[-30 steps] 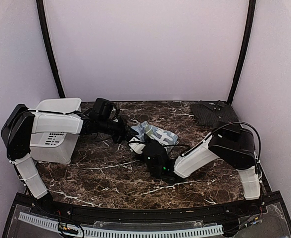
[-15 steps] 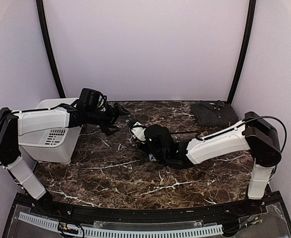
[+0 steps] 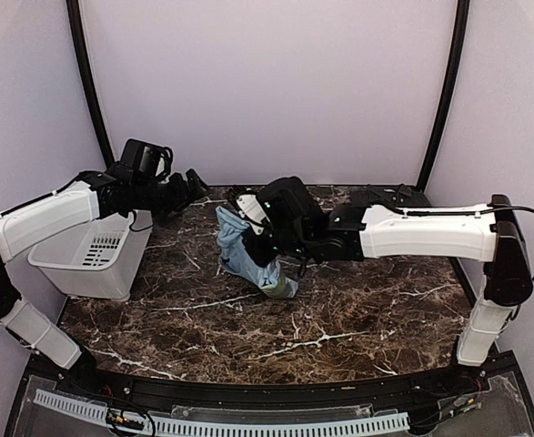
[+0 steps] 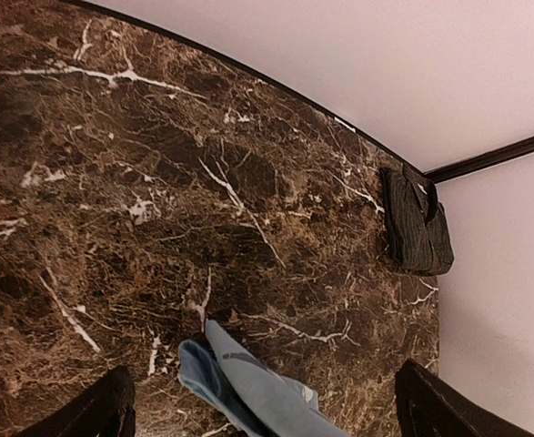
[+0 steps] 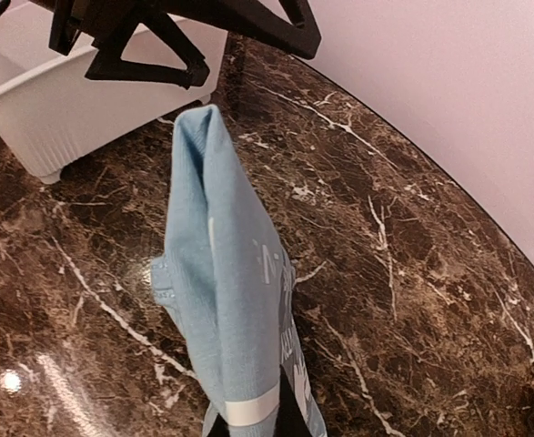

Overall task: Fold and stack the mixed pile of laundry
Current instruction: Turn over the square-folded T-shirt at the center of the board.

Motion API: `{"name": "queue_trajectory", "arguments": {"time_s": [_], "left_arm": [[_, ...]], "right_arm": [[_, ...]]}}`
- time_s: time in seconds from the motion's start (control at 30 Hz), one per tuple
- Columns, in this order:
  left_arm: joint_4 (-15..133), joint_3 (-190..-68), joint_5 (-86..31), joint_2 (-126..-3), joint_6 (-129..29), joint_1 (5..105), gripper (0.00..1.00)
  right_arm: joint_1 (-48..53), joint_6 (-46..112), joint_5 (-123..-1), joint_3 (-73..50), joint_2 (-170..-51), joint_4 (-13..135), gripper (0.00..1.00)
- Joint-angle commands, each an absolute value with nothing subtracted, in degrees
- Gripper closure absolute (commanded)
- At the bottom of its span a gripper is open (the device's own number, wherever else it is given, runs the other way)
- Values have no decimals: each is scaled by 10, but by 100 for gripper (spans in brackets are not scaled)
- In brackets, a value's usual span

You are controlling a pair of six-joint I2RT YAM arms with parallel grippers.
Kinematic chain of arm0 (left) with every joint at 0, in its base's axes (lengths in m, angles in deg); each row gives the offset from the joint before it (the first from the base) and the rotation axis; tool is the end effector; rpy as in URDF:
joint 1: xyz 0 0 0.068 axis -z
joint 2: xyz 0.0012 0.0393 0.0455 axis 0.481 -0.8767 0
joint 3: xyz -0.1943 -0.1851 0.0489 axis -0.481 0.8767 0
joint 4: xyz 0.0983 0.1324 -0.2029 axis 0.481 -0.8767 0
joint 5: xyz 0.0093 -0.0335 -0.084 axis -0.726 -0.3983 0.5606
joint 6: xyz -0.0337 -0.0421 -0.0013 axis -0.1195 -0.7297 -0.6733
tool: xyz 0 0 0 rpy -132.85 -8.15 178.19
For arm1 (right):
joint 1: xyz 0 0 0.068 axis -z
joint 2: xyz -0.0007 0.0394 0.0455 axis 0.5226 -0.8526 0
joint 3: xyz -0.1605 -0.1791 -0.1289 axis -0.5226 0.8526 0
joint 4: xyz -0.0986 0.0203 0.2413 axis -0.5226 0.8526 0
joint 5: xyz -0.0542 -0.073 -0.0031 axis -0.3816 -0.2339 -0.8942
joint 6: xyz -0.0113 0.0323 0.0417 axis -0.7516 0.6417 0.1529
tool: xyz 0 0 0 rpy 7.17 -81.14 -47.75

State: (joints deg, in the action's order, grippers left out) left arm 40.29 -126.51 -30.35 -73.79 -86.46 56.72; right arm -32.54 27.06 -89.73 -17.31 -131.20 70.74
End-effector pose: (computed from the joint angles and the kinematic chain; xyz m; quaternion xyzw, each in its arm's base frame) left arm 0.2992 -0.1625 0.3160 -0.1306 0.8602 -0.3345 0.3620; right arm 0.1933 0.3698 0.2855 -0.3790 0.7748 0.1332 0.4881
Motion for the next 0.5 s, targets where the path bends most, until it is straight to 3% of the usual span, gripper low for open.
{"name": "queue_trajectory", "arguments": {"time_s": [0.0, 0.27, 0.47], "left_arm": [[339, -1298, -395, -687, -800, 563, 1], [300, -1307, -431, -652, -786, 539, 1], [282, -1314, -434, -649, -780, 527, 1]], "right_arm": [[-326, 375, -800, -263, -1293, 774, 100], [-309, 563, -648, -305, -1311, 707, 100], [-235, 772, -526, -176, -1340, 497, 100]]}}
